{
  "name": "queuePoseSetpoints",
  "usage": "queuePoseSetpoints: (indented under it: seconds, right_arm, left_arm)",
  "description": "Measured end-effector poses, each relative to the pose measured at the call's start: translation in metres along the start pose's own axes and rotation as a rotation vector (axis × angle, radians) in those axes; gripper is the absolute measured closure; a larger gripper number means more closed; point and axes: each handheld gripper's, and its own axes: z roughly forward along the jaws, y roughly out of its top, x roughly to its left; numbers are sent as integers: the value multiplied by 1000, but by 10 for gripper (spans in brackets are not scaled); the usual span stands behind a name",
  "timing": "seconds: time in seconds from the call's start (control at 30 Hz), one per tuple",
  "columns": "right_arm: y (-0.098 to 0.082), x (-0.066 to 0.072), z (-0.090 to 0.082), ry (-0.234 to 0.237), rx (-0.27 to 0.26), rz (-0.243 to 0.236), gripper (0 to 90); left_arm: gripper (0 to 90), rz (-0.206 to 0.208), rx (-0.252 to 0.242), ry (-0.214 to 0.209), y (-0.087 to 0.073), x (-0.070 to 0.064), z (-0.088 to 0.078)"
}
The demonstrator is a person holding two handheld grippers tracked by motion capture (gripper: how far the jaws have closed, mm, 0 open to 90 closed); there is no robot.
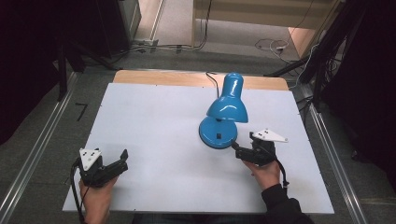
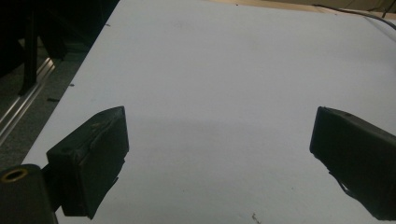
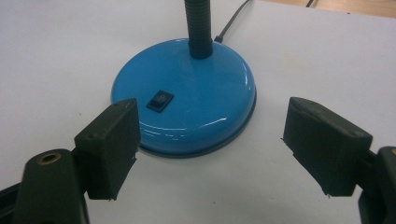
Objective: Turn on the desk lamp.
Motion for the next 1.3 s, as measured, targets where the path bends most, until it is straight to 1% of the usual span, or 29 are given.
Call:
queuePoseSetpoints:
  seconds: [0.17,0.3,0.37,0.5,0.57,0.73,0.83,0.93,1.07,1.2,1.3]
  right_arm:
    - [3,4,4,4,-2,1,221]
    - [5,6,9,15,-7,13,332]
    - [6,8,12,35,-7,23,387]
    - [7,14,20,51,-6,15,548]
    - [8,16,23,55,-4,16,637]
    - [9,21,30,44,-4,6,798]
    - [9,23,33,49,-9,16,866]
    - [9,25,38,52,-13,14,876]
    - [8,29,44,52,-4,10,876]
    - [7,31,49,52,0,19,877]
    - [7,32,52,51,2,13,877]
  left_arm:
    - [52,-6,1,-4,0,0,1]
    - [52,-9,2,-5,0,0,1]
    - [54,-8,2,-6,0,0,1]
    - [58,-9,2,-7,0,0,1]
    - [59,-9,1,-7,0,0,1]
    - [58,-10,1,-9,0,1,1]
    - [59,-6,6,-11,-1,1,1]
    - [63,-3,7,-12,-1,0,1]
    - [63,-6,7,-12,-1,1,1]
    - [63,-4,9,-15,-1,1,1]
    - [63,-4,9,-17,-1,1,1]
